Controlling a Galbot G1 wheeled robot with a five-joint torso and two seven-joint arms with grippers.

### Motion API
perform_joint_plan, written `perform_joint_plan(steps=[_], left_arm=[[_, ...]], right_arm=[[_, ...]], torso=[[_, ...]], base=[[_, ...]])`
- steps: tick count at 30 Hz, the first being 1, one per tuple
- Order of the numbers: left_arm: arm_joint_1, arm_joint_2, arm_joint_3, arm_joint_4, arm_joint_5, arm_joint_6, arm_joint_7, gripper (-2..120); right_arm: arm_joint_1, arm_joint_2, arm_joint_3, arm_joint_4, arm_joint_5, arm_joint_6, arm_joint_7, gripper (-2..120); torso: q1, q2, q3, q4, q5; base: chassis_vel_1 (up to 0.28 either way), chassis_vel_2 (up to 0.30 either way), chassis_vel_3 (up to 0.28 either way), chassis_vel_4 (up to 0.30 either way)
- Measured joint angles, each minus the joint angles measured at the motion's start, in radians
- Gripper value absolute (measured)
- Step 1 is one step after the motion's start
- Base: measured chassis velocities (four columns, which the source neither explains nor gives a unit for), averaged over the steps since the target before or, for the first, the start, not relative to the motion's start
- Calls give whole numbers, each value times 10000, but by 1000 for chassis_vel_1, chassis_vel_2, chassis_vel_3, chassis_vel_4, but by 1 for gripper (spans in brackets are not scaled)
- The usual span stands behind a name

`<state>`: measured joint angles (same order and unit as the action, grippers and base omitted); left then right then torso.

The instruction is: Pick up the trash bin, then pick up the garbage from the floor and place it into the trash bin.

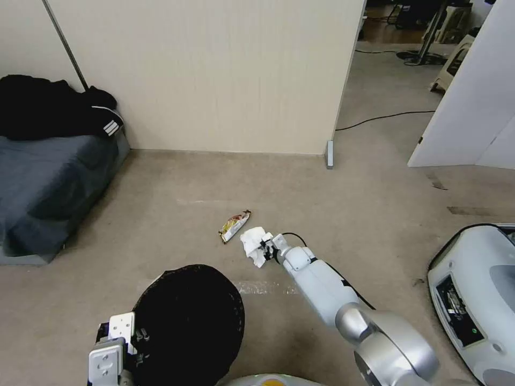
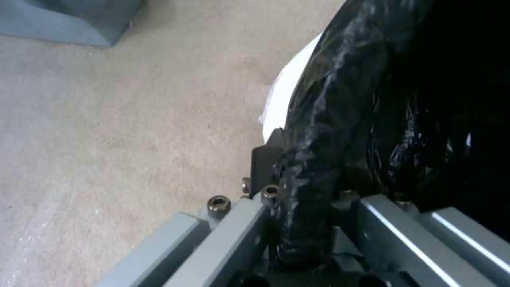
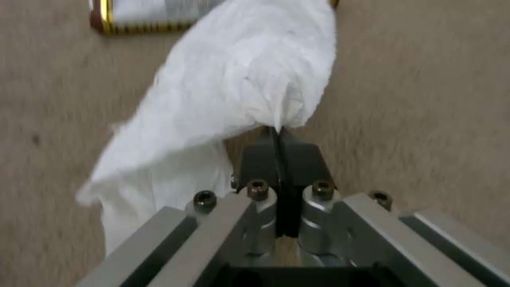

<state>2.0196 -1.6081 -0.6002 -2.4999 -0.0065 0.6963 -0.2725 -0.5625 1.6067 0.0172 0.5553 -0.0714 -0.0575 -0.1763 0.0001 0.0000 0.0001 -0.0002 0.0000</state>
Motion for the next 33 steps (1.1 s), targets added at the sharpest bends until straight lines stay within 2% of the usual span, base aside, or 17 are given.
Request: perform_joint_plan(steps=[8, 11, 14, 15, 16, 19, 20, 24, 25, 28, 30, 33], left_arm=[[-156, 0, -226, 0, -280, 72, 9, 0], [-224, 0, -333, 0, -458, 134, -7, 0], [-322, 0, -413, 0, -638, 188, -34, 0], [-370, 0, -430, 0, -710, 207, -51, 0], [-370, 0, -430, 0, -710, 207, -51, 0], [-525, 61, -456, 0, -889, 256, -112, 0], [-525, 61, -456, 0, -889, 256, -112, 0], [-711, 265, -457, 0, -1083, 293, -182, 0], [-711, 265, -457, 0, -1083, 293, -182, 0], [-845, 403, -433, 14, -1232, 319, -253, 0], [-845, 403, -433, 14, -1232, 319, -253, 0], [-999, 559, -385, 209, -1434, 349, -315, 0]], right_arm=[[-346, 0, 879, 765, -662, 893, 13, 0], [-614, 0, 1084, 1474, -714, 1071, -135, 0], [-1037, 2, 1102, 2579, -544, 1176, -262, 0], [-1290, 5, 1102, 3290, -425, 1187, -310, 0], [-1290, 5, 1102, 3290, -425, 1187, -310, 0], [-2060, 6, 1111, 5202, 84, 1115, -380, 0], [-2060, 6, 1111, 5202, 84, 1115, -380, 0], [-3072, -145, 1087, 8005, 955, 1147, -779, 0], [-3072, -145, 1087, 8005, 955, 1147, -779, 0], [-3768, -689, 941, 9775, 1503, 1485, -1195, 0], [-3768, -689, 941, 9775, 1503, 1485, -1195, 0], [-4665, -1525, 392, 12538, 2372, 1493, -1250, 0]], torso=[[0, 0, -1, -1, -1], [0, 1, -1, -1, -1], [0, 0, -1, 1, 0], [0, 1, 0, 2, 1], [0, 1, 0, 2, 1], [0, 0, -1, 2, 1], [0, 0, -1, 2, 1], [0, 0, -2, 4, 1], [0, 0, -2, 4, 1], [-1, 1, -2, 0, 1], [-1, 1, -2, 0, 1], [0, 1, -2, 1, 0]], base=[[0, 0, 0, 0], [0, 0, 0, 0], [0, 0, 0, 0], [0, 0, 0, 0], [0, 0, 0, 0], [0, 0, 0, 0], [0, 0, 0, 0], [0, 0, 0, 0], [0, 0, 0, 0], [0, 0, 0, 0], [0, 0, 0, 0], [0, 0, 0, 0]])
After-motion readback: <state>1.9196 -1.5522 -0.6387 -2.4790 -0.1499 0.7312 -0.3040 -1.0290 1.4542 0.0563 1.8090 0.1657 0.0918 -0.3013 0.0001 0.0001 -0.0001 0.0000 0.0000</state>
